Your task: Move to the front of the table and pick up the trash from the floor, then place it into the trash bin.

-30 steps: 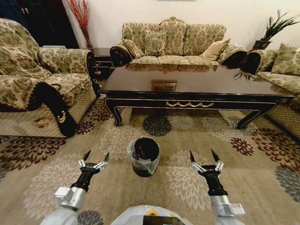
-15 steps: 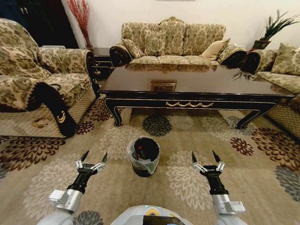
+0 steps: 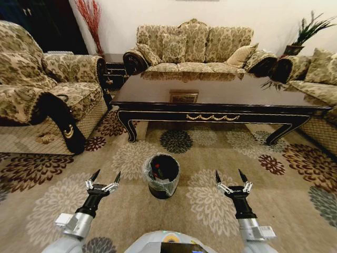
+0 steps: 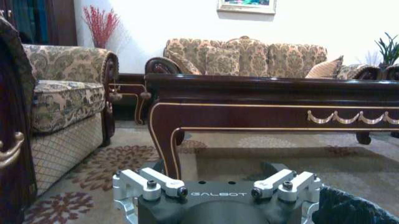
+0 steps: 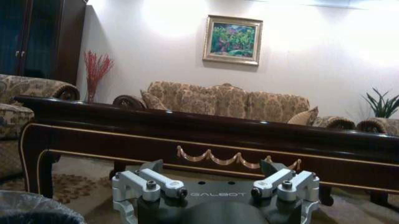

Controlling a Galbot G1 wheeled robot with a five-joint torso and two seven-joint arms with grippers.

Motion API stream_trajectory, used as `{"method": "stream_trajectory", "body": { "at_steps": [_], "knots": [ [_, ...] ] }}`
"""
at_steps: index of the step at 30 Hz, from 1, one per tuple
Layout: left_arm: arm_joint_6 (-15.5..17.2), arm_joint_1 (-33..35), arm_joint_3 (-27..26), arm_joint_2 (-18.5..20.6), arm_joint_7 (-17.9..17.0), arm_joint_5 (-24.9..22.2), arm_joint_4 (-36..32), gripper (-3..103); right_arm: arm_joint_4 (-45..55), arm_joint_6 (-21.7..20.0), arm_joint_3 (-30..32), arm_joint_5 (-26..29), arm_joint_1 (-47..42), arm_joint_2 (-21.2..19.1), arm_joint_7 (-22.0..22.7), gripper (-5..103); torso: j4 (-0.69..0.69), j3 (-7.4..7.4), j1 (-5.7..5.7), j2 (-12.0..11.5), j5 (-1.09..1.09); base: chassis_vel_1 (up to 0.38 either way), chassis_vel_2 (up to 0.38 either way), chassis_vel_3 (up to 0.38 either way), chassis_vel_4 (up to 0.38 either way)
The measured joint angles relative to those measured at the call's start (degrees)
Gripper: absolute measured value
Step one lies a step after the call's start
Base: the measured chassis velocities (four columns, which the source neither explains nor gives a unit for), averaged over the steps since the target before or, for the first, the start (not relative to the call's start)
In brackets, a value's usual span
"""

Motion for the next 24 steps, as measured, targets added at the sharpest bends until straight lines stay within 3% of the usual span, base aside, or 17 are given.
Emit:
{"method": "stream_trajectory", "body": {
  "at_steps": [11,24],
  "knots": [
    [0.09,-0.04,0.05,-0.01,-0.07,-0.02,0.02,100,0.03,-0.03,-0.04,0.04,0.0,-0.01,0.02,100,0.0,0.01,0.0,0.0,0.0,0.079,-0.089,-0.091,0.092],
    [0.16,-0.06,0.07,-0.01,-0.1,-0.02,0.02,100,0.07,-0.04,-0.06,0.05,-0.01,-0.02,0.07,100,0.0,0.0,0.0,0.0,0.01,0.272,-0.275,-0.266,0.266]
  ]
}}
